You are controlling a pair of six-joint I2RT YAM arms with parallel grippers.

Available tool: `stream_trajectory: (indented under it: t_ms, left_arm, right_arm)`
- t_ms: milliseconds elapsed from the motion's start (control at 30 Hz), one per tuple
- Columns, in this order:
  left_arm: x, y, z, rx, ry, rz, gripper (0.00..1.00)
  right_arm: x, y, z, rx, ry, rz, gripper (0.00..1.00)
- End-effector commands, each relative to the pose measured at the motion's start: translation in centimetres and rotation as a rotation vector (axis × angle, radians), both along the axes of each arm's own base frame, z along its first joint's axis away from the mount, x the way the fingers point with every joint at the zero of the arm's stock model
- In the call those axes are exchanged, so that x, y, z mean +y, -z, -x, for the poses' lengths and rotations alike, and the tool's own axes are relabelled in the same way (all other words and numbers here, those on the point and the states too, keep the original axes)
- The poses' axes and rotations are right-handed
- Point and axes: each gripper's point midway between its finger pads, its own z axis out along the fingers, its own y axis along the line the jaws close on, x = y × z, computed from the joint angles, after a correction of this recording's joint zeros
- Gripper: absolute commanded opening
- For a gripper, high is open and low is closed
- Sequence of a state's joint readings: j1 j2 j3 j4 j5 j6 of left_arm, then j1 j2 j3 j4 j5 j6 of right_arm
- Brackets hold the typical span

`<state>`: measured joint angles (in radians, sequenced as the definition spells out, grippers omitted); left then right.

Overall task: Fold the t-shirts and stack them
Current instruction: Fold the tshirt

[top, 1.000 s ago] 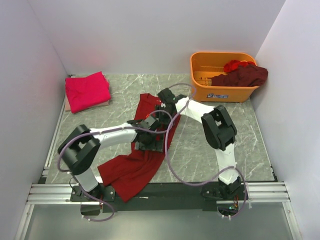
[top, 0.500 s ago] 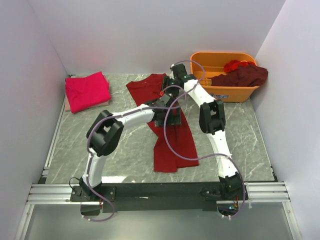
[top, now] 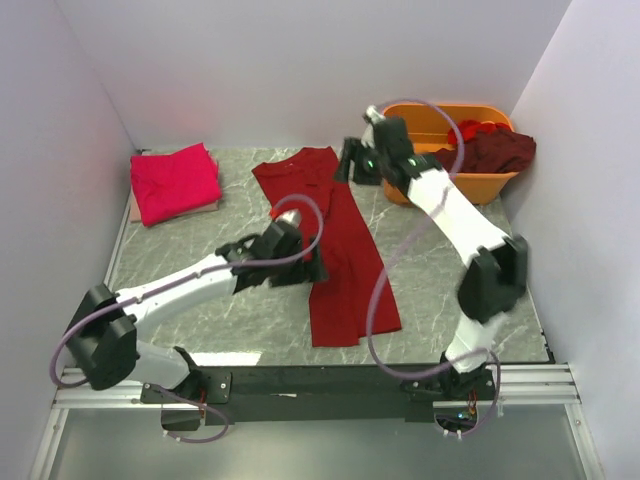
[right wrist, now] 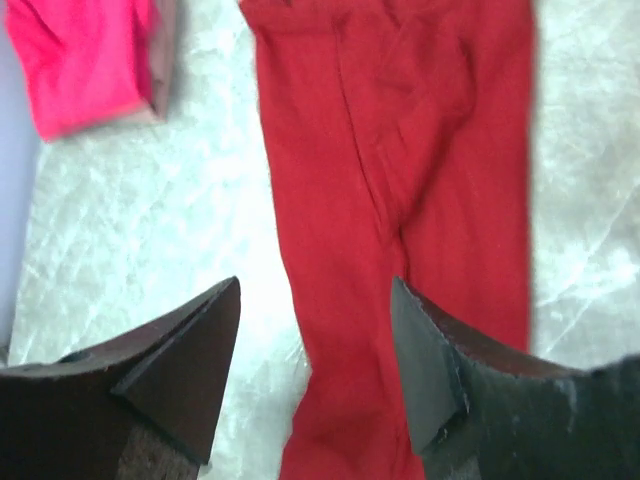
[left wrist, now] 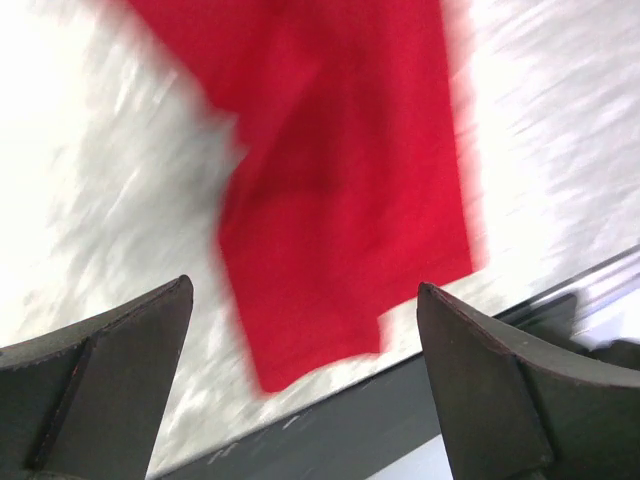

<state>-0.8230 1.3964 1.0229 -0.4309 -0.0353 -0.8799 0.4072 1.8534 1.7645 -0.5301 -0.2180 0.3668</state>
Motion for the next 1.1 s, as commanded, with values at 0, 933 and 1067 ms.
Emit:
stream_trajectory:
  t_ms: [0,933,1067]
  left_arm:
    - [2.1,3.6,3.8,0.115,-0.035,-0.03,0.99]
    - [-0.4,12.5,13.3,0.4,0.083,-0.171,0.01]
    - [3.0,12.5,14.5,0.445,-0.012,-0.283,0.01]
  right_arm:
    - [-3.2,1.0,4.5,0.013,0.108,-0.007,0.68]
    - [-14.7,16.4,25.9,0.403,0.401,0.11,0.66]
    - [-14.0,18.0,28.9,0.499,0.358,0.071,0.64]
